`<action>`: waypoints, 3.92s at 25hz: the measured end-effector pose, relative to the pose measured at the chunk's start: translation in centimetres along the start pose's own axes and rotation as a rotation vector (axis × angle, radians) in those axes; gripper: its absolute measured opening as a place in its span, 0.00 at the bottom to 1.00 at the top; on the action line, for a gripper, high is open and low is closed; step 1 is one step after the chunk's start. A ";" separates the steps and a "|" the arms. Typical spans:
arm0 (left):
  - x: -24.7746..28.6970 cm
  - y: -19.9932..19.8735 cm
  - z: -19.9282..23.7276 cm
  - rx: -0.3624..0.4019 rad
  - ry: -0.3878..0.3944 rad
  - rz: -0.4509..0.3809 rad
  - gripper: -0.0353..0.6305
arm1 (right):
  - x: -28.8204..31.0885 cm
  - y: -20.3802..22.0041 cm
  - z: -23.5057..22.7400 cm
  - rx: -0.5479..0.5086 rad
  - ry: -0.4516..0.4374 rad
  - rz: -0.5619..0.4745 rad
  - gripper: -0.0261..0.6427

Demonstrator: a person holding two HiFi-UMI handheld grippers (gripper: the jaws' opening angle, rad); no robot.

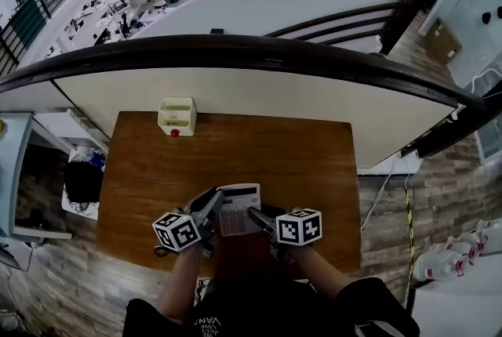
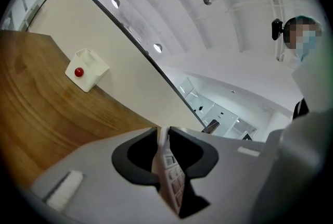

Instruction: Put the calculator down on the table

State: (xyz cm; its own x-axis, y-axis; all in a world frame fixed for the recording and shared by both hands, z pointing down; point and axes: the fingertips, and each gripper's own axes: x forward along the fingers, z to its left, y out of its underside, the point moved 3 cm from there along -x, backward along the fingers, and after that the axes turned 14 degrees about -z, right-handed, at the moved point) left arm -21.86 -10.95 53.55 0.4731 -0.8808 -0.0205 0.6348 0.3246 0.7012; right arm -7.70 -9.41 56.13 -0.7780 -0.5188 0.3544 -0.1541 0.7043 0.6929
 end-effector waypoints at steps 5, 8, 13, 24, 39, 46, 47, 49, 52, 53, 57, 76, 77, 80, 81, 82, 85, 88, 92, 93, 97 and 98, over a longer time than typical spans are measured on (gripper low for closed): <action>3.0 -2.4 2.8 0.023 0.033 0.034 0.16 | 3.7 -2.1 -0.8 -0.007 0.037 -0.030 0.27; 4.9 -3.6 4.2 0.035 0.054 0.048 0.16 | 5.6 -3.5 -1.6 -0.013 0.061 -0.049 0.27; 8.2 -4.8 5.9 0.072 0.088 0.074 0.16 | 7.8 -5.5 -3.2 -0.028 0.098 -0.077 0.27; 14.8 -5.1 9.7 0.162 0.086 0.034 0.16 | 12.2 -8.9 -8.2 -0.090 0.159 -0.099 0.27; 18.8 -4.6 15.2 0.279 -0.006 0.008 0.16 | 17.5 -9.8 -12.6 -0.091 0.196 -0.056 0.27; 20.0 -4.6 16.9 0.316 -0.065 -0.018 0.15 | 19.0 -10.6 -13.5 -0.111 0.210 -0.055 0.26; 20.1 -4.5 17.0 0.332 -0.070 -0.015 0.15 | 19.1 -10.6 -13.5 -0.108 0.215 -0.060 0.26; 20.2 -4.4 17.0 0.375 -0.077 -0.007 0.15 | 19.2 -10.6 -13.6 -0.106 0.229 -0.072 0.27; 20.4 -4.4 17.0 0.433 -0.086 -0.009 0.15 | 19.2 -10.6 -13.5 -0.105 0.253 -0.095 0.27; 20.5 -4.4 17.0 0.446 -0.089 -0.011 0.16 | 19.2 -10.7 -13.5 -0.103 0.259 -0.103 0.27; 20.6 -4.3 17.0 0.479 -0.098 -0.006 0.16 | 19.3 -10.7 -13.6 -0.110 0.277 -0.124 0.27; 17.5 -4.3 16.4 0.419 -0.145 0.022 0.26 | 16.7 -10.2 -13.0 -0.126 0.354 -0.188 0.27; 17.3 -4.4 16.2 0.420 -0.143 0.027 0.26 | 16.4 -10.2 -12.7 -0.126 0.352 -0.192 0.27; 16.6 -4.6 15.2 0.424 -0.138 0.037 0.25 | 15.2 -10.4 -11.5 -0.133 0.337 -0.215 0.26; 16.3 -4.8 14.8 0.427 -0.136 0.039 0.25 | 14.8 -10.6 -10.9 -0.138 0.332 -0.225 0.26; 16.0 -5.0 14.4 0.431 -0.133 0.040 0.25 | 14.3 -10.7 -10.4 -0.143 0.327 -0.234 0.25; 14.9 -5.3 12.8 0.440 -0.118 0.051 0.24 | 12.8 -10.8 -9.0 -0.152 0.312 -0.258 0.18; 13.7 -5.5 10.9 0.460 -0.101 0.054 0.15 | 11.3 -10.7 -7.8 -0.140 0.286 -0.277 0.12; 12.0 -5.8 8.8 0.475 -0.094 0.030 0.09 | 9.7 -10.7 -6.1 -0.148 0.250 -0.304 0.08; 11.6 -5.8 8.2 0.474 -0.092 0.022 0.09 | 9.2 -10.7 -5.7 -0.153 0.243 -0.310 0.08; 9.4 -5.8 5.9 0.471 -0.105 -0.016 0.07 | 7.3 -10.5 -4.2 -0.172 0.215 -0.315 0.07; 8.9 -5.8 5.3 0.472 -0.106 -0.022 0.07 | 6.8 -10.4 -3.9 -0.181 0.211 -0.313 0.07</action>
State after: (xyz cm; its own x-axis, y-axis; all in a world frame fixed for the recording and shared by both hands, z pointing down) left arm -24.56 -22.48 53.12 0.3824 -0.9239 0.0166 0.2857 0.1353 0.9487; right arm -9.02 -22.16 53.79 -0.5659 -0.7954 0.2171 -0.2386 0.4100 0.8803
